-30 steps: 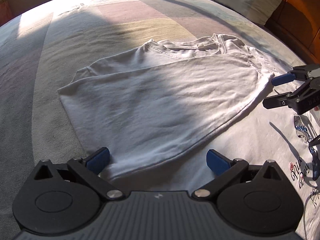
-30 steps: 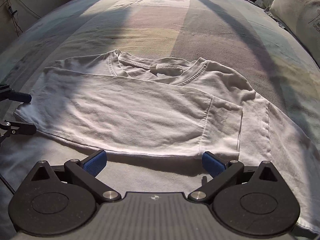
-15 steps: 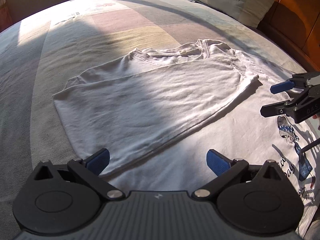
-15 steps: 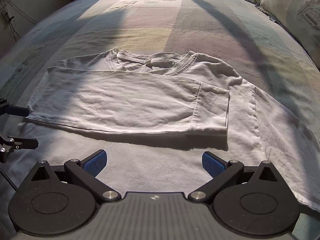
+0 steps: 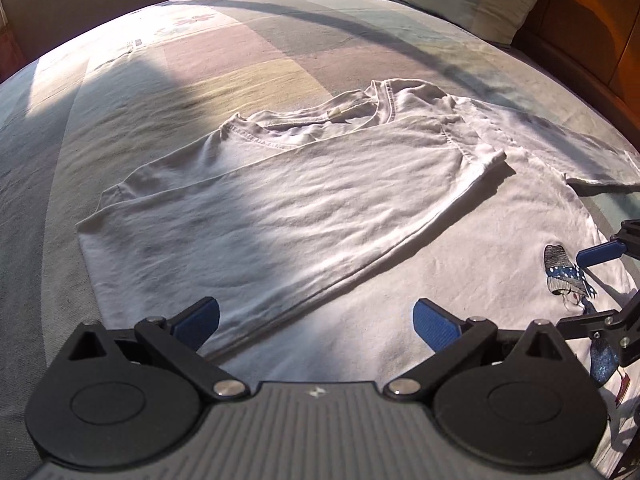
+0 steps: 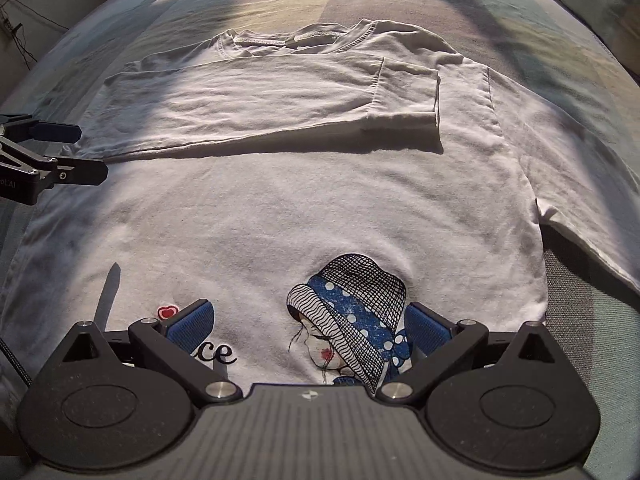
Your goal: Fold clothes
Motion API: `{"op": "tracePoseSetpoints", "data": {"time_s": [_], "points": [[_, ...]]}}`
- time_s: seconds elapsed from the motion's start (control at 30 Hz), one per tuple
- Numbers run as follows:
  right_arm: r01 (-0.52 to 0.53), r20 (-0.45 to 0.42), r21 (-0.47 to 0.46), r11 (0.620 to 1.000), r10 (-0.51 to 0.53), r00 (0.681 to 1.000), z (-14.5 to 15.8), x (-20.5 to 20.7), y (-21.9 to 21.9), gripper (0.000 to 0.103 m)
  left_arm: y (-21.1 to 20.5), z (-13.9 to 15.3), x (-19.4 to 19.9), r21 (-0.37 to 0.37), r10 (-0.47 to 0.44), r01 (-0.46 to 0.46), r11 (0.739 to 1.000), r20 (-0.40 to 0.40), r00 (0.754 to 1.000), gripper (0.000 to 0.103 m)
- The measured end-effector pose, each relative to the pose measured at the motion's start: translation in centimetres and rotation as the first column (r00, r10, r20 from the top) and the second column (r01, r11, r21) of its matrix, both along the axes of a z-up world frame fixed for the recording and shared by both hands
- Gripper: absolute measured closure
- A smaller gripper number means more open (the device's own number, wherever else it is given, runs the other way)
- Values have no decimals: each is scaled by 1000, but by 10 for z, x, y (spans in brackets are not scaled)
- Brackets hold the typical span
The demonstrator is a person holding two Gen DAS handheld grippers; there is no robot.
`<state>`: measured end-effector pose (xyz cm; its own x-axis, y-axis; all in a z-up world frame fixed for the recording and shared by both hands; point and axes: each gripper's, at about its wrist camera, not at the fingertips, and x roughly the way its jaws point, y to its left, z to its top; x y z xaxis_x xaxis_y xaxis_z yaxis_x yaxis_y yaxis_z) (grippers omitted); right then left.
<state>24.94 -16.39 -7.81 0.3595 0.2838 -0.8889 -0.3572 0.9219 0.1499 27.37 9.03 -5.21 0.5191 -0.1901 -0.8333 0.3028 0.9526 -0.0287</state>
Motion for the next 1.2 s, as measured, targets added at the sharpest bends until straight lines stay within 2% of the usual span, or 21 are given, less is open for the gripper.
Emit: {"op": "tracePoseSetpoints", "data": {"time_s": [0.07,0.13,0.23,0.37,0.6,0.7,0.87,0.93,1.07,1.2], "points": [[42,1,53,998,-42,999,7,-4,-18,0,-18,4,0,27,-28,27,999,28,999,1],[130,16,106,986,-132,991,16,-5,-47,0,-38,9,-1,58,-70,66,996,66,995,1],[282,49,155,947,-292,955,28,-4,-99,0,-69,17,-2,73,-131,122,990,140,981,1],[484,87,190,855,-505,859,28,-9,-179,0,-110,25,3,61,-199,190,980,205,958,1],[688,143,199,698,-715,684,12,-24,-292,0,-176,24,16,39,-289,288,957,221,931,1],[724,153,213,656,-754,638,8,-26,-324,0,-200,21,19,47,-329,327,944,218,919,1],[746,136,272,608,-792,596,-5,-21,-362,0,-238,17,30,-23,-344,353,935,166,924,1],[745,122,309,591,-802,585,-11,-20,-371,0,-254,16,31,-18,-369,378,926,179,912,1],[731,123,357,581,-805,580,-14,-17,-378,0,-283,16,34,-20,-409,420,907,194,892,1],[727,85,460,509,-841,535,-19,-15,-392,0,-301,17,40,-24,-419,431,902,194,887,1]]}}
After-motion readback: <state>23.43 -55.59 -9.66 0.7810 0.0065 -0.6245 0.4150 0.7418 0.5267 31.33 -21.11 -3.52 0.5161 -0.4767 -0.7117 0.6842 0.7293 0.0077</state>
